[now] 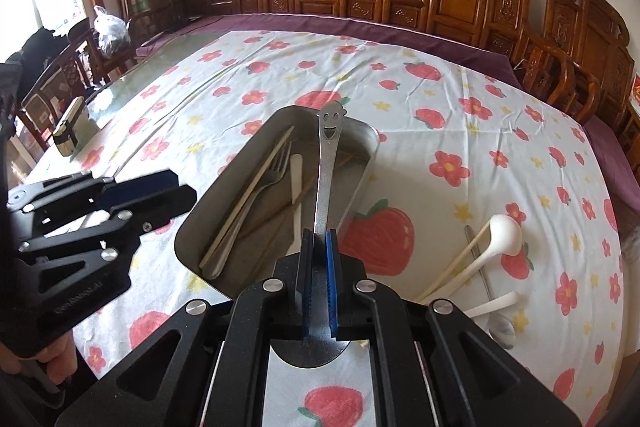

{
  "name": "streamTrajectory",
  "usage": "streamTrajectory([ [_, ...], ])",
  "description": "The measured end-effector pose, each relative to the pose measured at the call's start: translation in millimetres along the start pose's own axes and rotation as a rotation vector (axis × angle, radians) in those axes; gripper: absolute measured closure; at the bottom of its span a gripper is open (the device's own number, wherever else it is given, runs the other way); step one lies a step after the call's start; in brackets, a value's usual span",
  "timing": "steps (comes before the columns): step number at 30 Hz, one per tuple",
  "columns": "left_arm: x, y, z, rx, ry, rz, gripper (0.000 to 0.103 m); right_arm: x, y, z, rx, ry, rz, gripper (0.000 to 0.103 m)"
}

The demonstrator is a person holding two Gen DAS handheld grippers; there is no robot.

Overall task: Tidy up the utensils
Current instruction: 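Carry the chopstick and smiley spoon over the metal tray and open both tools, then grasp the cream plastic ladle by its handle with the right tool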

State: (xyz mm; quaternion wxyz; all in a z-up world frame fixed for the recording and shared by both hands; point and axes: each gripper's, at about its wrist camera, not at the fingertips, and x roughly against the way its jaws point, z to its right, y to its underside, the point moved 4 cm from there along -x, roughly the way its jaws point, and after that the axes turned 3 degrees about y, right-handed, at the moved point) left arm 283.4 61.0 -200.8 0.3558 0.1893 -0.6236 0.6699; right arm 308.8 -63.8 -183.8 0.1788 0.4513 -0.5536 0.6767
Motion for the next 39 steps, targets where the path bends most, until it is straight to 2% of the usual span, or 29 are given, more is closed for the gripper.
streamTrajectory([
  [13,19,-16,-47,0.049,-0.095,0.046,0.082,-31,-17,-26,-0.001,-0.054,-0.038,0.096],
  [26,22,-17,-53,0.040,-0.115,0.051,0.082,-60,-14,-37,-0.045,-0.099,-0.095,0.095],
  [33,20,-16,-51,0.030,-0.114,0.047,0.082,-57,-12,-34,-0.043,-0.100,-0.089,0.095],
  [39,19,-15,-45,0.017,-0.100,0.046,0.082,-26,-9,-12,-0.035,-0.081,-0.031,0.095],
])
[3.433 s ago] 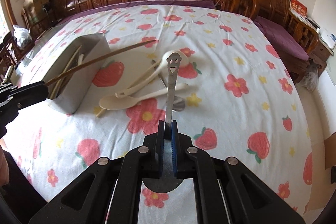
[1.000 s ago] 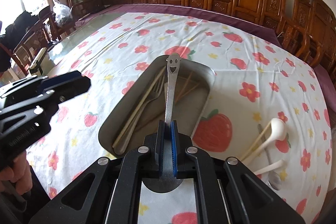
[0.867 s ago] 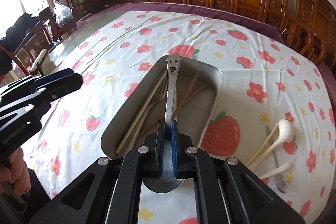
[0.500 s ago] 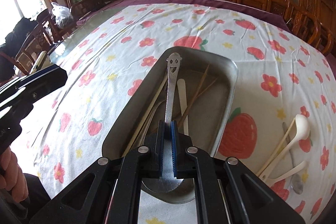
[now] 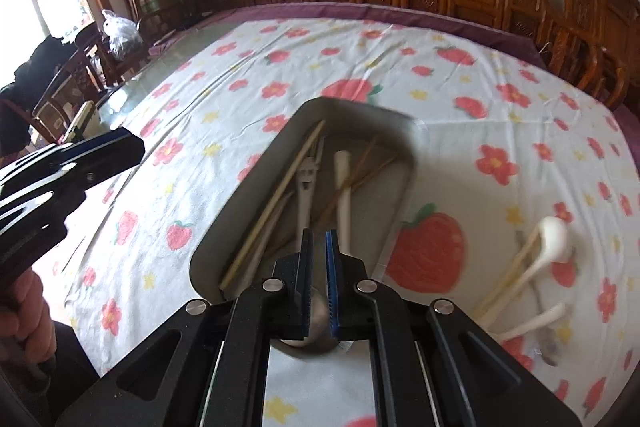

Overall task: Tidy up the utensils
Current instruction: 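Grasp the cream plastic ladle by its handle with the right tool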

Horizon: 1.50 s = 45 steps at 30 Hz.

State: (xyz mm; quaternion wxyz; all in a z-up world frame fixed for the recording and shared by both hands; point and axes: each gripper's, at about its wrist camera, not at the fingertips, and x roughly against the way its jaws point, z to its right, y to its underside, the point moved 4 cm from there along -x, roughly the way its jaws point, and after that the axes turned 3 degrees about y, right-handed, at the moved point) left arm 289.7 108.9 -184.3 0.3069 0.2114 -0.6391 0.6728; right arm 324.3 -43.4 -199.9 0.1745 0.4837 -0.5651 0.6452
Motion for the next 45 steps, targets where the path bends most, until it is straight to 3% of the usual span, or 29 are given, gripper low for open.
streamTrajectory([
  [4,-1,2,11,-0.022,0.020,-0.001,0.081,25,12,35,-0.027,0.050,0.024,0.095],
  [6,-1,3,19,-0.040,0.028,0.001,0.073,34,20,54,-0.045,0.079,0.027,0.095],
  [10,-4,8,37,-0.068,0.059,-0.010,0.070,47,43,100,-0.096,0.153,0.012,0.095],
  [15,-6,14,61,-0.103,0.102,-0.014,0.053,48,67,137,-0.154,0.188,-0.018,0.095],
  [20,-8,22,87,-0.128,0.144,-0.015,0.034,34,75,143,-0.163,0.180,-0.041,0.094],
  [22,-10,26,97,-0.136,0.168,-0.021,0.033,28,74,140,-0.157,0.181,-0.045,0.085],
  [32,-19,38,117,-0.161,0.191,-0.049,0.031,-16,53,159,-0.150,0.221,-0.073,0.081],
  [37,-16,35,115,-0.163,0.183,-0.037,0.031,-29,44,172,-0.203,0.218,-0.069,0.066],
  [45,-15,36,120,-0.179,0.184,-0.038,0.031,-50,42,191,-0.286,0.229,-0.082,0.066],
])
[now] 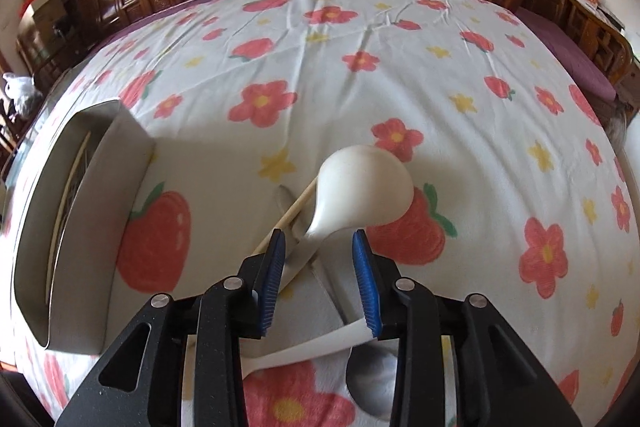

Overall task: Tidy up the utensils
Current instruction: 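Grasp the cream plastic ladle by its handle with the right tool, then grasp the cream plastic spoon with the left tool while the right tool holds the ladle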

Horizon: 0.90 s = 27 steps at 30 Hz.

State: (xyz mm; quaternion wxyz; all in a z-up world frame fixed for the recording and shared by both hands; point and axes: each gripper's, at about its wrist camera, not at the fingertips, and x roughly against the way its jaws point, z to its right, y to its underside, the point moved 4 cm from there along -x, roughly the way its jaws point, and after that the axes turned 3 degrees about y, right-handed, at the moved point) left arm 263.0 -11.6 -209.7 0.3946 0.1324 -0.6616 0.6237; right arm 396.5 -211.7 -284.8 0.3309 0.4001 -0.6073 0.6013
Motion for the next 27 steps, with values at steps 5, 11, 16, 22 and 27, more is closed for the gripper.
streamTrajectory([
  [5,-2,2,2,0.009,0.012,-0.008,0.031,-4,-6,0,0.004,0.001,0.005,0.066],
  [11,-5,5,6,-0.003,0.011,-0.016,0.031,-3,-7,5,-0.025,-0.009,0.004,0.093],
  [16,-5,6,12,-0.010,0.023,-0.020,0.031,12,-5,12,-0.067,-0.055,0.026,0.099],
  [22,-9,14,30,-0.049,0.036,-0.034,0.031,52,3,25,-0.081,-0.091,0.072,0.099],
  [27,-13,18,52,-0.095,0.043,-0.036,0.031,83,23,37,-0.063,-0.091,0.089,0.099],
])
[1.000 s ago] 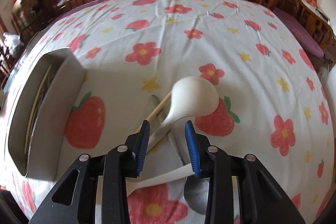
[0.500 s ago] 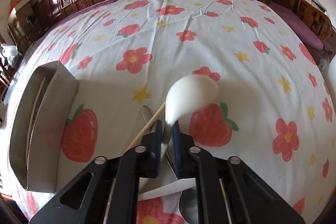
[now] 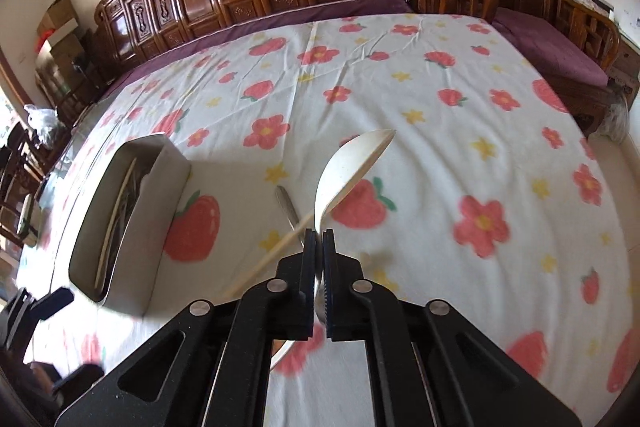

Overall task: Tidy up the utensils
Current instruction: 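Grasp the cream plastic spoon with the left tool while the right tool holds the ladle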

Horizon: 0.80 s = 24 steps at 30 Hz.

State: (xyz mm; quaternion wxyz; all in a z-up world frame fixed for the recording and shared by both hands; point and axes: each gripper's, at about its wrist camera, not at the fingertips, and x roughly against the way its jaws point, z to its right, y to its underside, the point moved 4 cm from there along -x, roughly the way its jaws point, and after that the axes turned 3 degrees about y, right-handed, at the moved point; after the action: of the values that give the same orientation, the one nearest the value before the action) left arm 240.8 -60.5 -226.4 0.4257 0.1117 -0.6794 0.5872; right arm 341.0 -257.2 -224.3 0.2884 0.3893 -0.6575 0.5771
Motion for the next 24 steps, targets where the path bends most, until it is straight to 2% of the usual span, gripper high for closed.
streamTrajectory([
  [7,-11,-8,27,-0.058,-0.001,-0.010,0.031,43,41,23,0.014,-0.002,0.007,0.099],
  [11,-29,-8,44,-0.097,0.001,-0.050,0.032,58,57,36,0.013,-0.002,0.012,0.099],
  [16,-56,-9,60,-0.157,-0.013,-0.113,0.037,67,72,50,0.004,-0.009,0.018,0.099],
  [21,-79,-10,61,-0.204,-0.059,-0.182,0.042,69,78,58,0.000,-0.021,0.024,0.099],
  [24,-92,-8,60,-0.251,-0.118,-0.240,0.044,70,80,64,0.001,-0.020,0.026,0.099],
])
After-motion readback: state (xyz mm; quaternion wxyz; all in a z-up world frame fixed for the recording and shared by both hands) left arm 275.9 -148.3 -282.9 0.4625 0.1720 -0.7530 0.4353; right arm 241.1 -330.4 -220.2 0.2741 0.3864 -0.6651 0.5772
